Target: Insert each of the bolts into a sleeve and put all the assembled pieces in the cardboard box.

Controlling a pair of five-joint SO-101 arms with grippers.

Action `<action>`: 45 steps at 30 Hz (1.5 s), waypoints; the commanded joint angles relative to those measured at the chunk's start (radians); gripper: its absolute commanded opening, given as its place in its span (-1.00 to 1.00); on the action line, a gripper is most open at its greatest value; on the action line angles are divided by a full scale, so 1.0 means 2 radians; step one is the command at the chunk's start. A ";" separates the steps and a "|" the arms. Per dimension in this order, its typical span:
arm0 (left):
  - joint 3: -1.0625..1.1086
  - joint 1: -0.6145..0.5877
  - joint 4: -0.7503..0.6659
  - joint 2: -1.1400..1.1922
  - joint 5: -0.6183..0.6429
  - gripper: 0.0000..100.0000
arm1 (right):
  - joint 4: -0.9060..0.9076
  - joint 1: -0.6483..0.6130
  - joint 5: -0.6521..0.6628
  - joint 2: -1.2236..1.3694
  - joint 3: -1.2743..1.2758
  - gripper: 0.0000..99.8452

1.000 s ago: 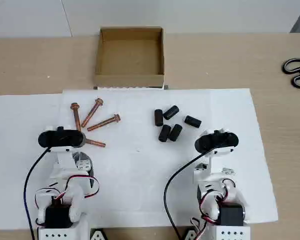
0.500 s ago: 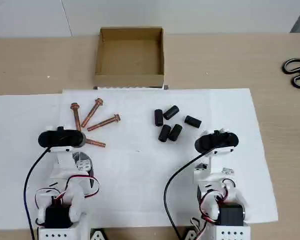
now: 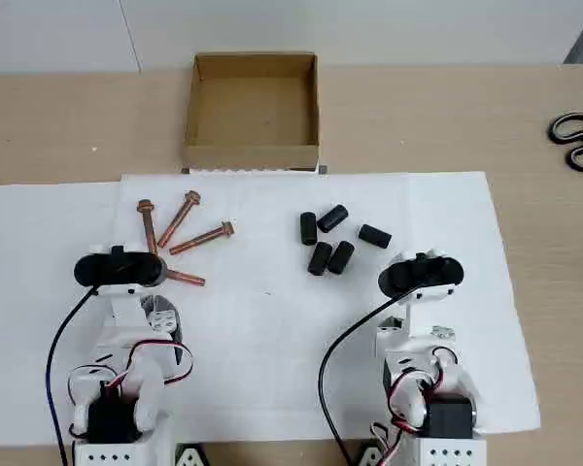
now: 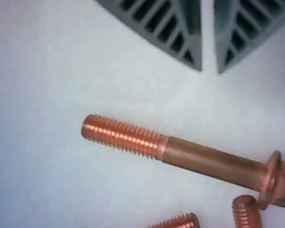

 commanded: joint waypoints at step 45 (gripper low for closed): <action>-0.214 -0.016 0.026 0.008 -0.155 -0.99 | 0.155 0.112 -0.108 0.443 -0.605 -0.99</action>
